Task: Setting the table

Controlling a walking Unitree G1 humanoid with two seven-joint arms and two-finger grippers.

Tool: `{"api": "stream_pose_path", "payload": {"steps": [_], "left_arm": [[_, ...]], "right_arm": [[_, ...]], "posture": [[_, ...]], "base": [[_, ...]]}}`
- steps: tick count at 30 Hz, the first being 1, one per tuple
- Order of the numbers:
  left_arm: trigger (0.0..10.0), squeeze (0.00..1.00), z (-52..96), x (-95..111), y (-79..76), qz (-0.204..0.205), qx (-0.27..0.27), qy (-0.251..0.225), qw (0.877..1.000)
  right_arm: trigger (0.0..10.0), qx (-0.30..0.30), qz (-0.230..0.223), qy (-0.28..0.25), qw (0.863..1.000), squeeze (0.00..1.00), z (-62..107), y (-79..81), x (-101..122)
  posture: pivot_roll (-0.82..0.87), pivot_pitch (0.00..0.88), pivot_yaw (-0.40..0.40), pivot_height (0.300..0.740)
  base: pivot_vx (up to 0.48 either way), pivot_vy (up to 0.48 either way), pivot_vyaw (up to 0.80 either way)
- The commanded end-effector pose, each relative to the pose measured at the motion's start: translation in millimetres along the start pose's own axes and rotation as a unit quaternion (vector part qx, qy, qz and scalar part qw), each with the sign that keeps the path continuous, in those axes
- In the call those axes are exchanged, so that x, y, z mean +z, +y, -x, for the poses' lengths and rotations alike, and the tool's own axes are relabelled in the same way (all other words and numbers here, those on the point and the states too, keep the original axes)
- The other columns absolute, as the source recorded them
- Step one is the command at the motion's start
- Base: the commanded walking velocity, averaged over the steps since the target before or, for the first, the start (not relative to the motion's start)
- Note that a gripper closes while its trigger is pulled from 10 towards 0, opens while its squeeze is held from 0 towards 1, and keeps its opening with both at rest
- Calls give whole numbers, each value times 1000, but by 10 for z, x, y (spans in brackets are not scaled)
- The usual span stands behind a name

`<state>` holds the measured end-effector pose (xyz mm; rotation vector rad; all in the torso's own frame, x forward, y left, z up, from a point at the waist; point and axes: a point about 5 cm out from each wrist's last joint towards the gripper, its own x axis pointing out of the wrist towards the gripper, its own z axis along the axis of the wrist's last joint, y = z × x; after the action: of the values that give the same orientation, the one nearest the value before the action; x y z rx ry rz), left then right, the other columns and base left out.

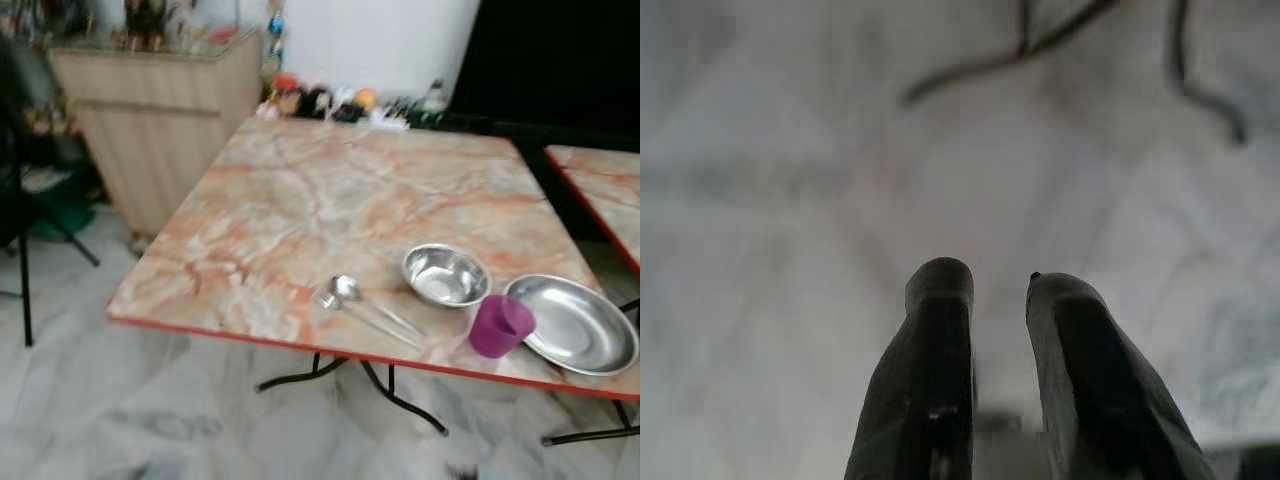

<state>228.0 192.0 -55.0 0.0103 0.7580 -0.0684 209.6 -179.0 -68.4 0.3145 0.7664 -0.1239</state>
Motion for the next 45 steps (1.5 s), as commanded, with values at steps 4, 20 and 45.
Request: {"api": "stream_pose_path", "payload": {"steps": [4, 20, 45], "left_arm": [[10000, 0, 89, -244, 127, -11, 11, 41, 999], [10000, 0, 175, -407, 193, -30, 2, 49, 998], [10000, 0, 146, -342, 175, -18, 7, 39, 999]], "right_arm": [[10000, -31, -15, 31, 999, 0, 90, -198, -202], [10000, -18, -31, -36, 999, 0, 162, -236, -221], [10000, -27, -20, -104, 994, 1000, 190, -271, -85]], "posture": [[117, 0, -67, 740], [88, 0, -41, 740], [74, 98, -64, 740]], "base": [[0, 0, 0], [0, 0, 0], [0, 0, 0]]}}
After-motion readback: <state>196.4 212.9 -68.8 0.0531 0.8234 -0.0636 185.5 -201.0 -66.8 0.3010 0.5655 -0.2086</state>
